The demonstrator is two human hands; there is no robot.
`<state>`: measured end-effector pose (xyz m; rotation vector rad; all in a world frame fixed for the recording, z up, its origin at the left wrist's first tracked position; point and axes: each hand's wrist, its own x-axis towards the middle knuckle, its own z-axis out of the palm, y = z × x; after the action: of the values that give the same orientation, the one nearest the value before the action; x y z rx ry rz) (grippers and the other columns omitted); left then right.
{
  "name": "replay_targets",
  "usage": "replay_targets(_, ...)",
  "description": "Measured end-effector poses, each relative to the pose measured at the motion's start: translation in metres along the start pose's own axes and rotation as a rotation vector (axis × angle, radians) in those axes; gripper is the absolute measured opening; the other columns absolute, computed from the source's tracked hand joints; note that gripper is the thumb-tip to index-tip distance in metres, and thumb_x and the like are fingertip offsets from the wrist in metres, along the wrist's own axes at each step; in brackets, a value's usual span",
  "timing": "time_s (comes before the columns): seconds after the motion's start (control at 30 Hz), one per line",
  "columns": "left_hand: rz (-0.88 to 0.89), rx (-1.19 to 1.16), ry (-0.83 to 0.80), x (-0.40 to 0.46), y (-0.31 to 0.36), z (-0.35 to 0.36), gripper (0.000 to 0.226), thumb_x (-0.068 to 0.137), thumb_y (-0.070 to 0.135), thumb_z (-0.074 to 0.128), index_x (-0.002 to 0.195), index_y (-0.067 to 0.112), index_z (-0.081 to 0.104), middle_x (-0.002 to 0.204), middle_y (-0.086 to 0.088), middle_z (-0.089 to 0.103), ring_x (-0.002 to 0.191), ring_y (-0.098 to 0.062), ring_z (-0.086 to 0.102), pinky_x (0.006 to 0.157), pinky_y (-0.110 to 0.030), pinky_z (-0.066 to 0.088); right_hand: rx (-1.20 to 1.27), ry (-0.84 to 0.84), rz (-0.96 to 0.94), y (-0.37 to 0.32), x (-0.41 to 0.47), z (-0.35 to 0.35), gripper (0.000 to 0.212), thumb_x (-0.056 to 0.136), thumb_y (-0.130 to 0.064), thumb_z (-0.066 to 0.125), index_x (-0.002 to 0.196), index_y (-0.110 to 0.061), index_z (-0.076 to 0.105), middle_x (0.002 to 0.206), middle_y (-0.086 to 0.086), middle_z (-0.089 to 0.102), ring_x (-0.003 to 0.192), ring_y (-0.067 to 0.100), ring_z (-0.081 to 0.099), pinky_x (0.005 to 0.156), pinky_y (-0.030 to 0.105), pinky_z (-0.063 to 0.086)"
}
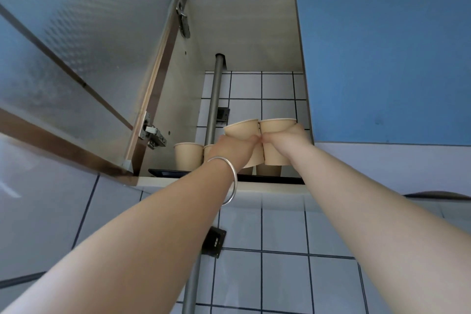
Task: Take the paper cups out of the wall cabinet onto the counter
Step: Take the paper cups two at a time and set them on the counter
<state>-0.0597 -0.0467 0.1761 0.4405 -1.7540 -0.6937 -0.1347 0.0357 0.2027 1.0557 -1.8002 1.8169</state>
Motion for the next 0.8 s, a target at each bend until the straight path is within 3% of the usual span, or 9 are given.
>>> replay_targets(0.07,0.003,-0.030,0.019,-0.008,0.002,-0.010,0.071,0.071,0.066,0.056,0.114,0.010,0.055,0.097,-0.003,0.063,0.087,-0.024,0.061,0.080,-0.031,0.050,0.078,-0.022,-0.012,-0.003,-0.012,-0.001,0.097,0.041,-0.041,0.079,0.128,-0.012,0.049,0.122,0.008,0.061,0.107,0.027,0.061,0.087,0.034,0.052)
replay_targets(0.13,-0.012,-0.056,0.032,-0.022,0.003,-0.019,0.071,0.068,0.068,0.059,0.110,0.011,0.055,0.098,-0.004,0.064,0.088,-0.023,0.062,0.078,-0.031,0.051,0.152,-0.067,0.003,0.000,-0.027,-0.002,0.102,0.033,-0.047,0.076,0.127,-0.014,0.050,0.118,0.006,0.063,0.104,0.026,0.062,0.088,0.038,0.053)
replay_targets(0.23,-0.030,-0.105,0.035,-0.050,-0.001,-0.031,0.055,0.072,0.062,0.064,0.101,0.017,0.052,0.083,0.003,0.057,0.081,-0.018,0.056,0.070,-0.028,0.045,0.257,-0.157,0.038,0.009,-0.057,-0.005,0.094,0.040,-0.047,0.079,0.125,-0.016,0.052,0.115,0.004,0.065,0.102,0.024,0.062,0.076,0.030,0.050)
replay_targets(0.3,-0.038,-0.138,0.044,-0.070,-0.009,-0.039,0.054,0.071,0.060,0.067,0.103,0.019,0.053,0.087,0.003,0.058,0.085,-0.018,0.057,0.068,-0.025,0.046,0.327,-0.211,0.075,0.019,-0.077,-0.006,0.089,0.045,-0.044,0.081,0.124,-0.016,0.051,0.113,0.004,0.065,0.098,0.023,0.063,0.067,0.028,0.049)
replay_targets(0.37,-0.078,-0.188,0.032,-0.094,-0.020,-0.049,0.060,0.067,0.060,0.071,0.107,0.018,0.055,0.095,0.002,0.063,0.090,-0.018,0.061,0.072,-0.026,0.051,0.421,-0.283,0.105,0.029,-0.100,-0.004,0.081,0.053,-0.038,0.081,0.124,-0.016,0.050,0.114,0.005,0.064,0.099,0.024,0.062,0.074,0.032,0.053)
replay_targets(0.53,-0.134,-0.320,0.072,-0.160,-0.046,-0.074,0.041,0.071,0.050,0.072,0.098,0.022,0.059,0.106,-0.004,0.069,0.096,-0.019,0.067,0.083,-0.034,0.057,0.664,-0.458,0.222,0.043,-0.168,0.010,0.088,0.035,-0.036,0.078,0.117,-0.014,0.055,0.112,0.010,0.068,0.099,0.027,0.065,0.091,0.047,0.053)
replay_targets(0.67,-0.213,-0.242,0.184,-0.215,-0.063,-0.098,0.066,0.052,0.060,0.071,0.105,0.021,0.063,0.104,-0.004,0.072,0.096,-0.019,0.069,0.088,-0.039,0.057,0.731,-0.587,0.291,0.048,-0.220,0.026,0.084,0.027,-0.044,0.079,0.104,-0.020,0.056,0.110,0.008,0.068,0.102,0.027,0.064,0.094,0.048,0.051)
replay_targets(0.73,-0.240,-0.226,0.210,-0.242,-0.069,-0.114,0.067,0.052,0.058,0.073,0.107,0.020,0.064,0.105,-0.003,0.073,0.097,-0.018,0.069,0.091,-0.041,0.056,0.751,-0.665,0.302,0.052,-0.246,0.031,0.078,0.040,-0.042,0.083,0.109,-0.018,0.056,0.108,0.006,0.068,0.102,0.026,0.064,0.095,0.047,0.050)
replay_targets(0.8,-0.267,-0.214,0.239,-0.269,-0.073,-0.128,0.071,0.053,0.056,0.074,0.112,0.017,0.063,0.106,-0.004,0.073,0.098,-0.018,0.069,0.087,-0.037,0.056,0.797,-0.722,0.310,0.055,-0.271,0.037,0.052,0.062,-0.029,0.082,0.106,-0.019,0.056,0.100,0.003,0.068,0.097,0.023,0.064,0.095,0.045,0.051)
